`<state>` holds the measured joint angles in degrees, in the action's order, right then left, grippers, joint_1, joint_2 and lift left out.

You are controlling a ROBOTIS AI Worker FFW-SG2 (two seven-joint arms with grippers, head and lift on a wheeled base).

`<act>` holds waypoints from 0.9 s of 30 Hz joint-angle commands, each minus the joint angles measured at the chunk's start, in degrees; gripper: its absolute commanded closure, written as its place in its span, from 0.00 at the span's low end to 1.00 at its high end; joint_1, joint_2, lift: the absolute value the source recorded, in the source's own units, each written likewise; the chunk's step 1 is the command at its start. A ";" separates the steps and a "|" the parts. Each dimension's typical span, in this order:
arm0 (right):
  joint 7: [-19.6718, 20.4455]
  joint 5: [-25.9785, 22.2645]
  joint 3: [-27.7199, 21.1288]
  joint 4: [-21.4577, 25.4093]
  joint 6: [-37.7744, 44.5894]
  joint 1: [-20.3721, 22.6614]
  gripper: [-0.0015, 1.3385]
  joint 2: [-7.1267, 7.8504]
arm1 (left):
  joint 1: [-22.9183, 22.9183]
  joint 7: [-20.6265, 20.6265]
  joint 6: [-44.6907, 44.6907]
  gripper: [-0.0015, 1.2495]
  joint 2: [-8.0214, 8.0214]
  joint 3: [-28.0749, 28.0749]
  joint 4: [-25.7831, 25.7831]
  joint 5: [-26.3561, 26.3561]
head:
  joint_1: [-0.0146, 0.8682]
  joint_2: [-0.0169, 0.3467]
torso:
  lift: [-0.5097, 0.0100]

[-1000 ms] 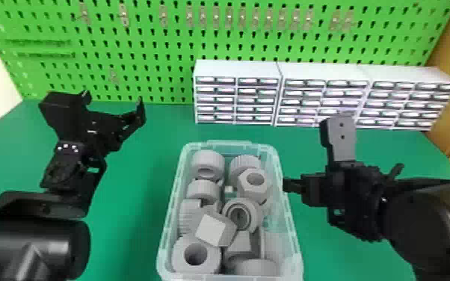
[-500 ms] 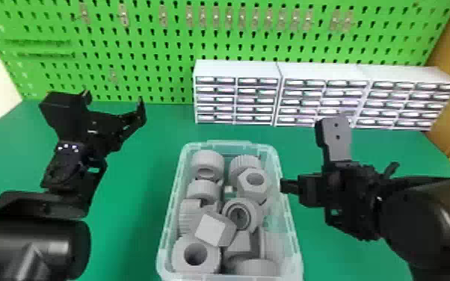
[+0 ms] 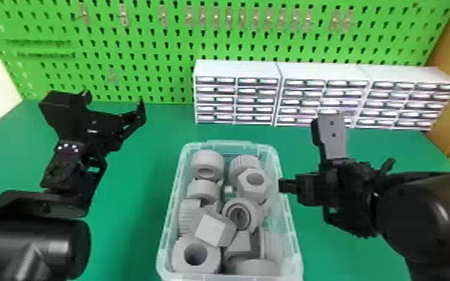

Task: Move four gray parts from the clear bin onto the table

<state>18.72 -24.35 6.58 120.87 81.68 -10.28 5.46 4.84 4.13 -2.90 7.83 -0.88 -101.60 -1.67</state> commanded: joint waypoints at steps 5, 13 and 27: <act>0.00 -1.32 0.72 -0.98 -0.82 -0.62 0.37 0.34 | 0.00 0.00 0.00 0.09 -0.01 0.00 0.00 -0.18 | 0.78 0.14 | 0.89; -0.09 -2.20 4.41 -4.06 -1.00 -4.22 0.37 0.78 | 0.08 0.00 0.00 0.09 -0.01 0.00 0.09 -0.18 | 0.78 0.14 | 0.89; -0.09 -3.08 10.04 -11.27 -1.09 -10.64 0.37 0.70 | 0.08 0.00 -0.44 0.09 0.08 -0.26 0.09 -0.18 | 0.78 0.14 | 0.89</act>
<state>18.63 -27.36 15.43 111.84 80.74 -19.35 6.18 4.92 4.13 -3.23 7.87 -1.14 -101.52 -1.85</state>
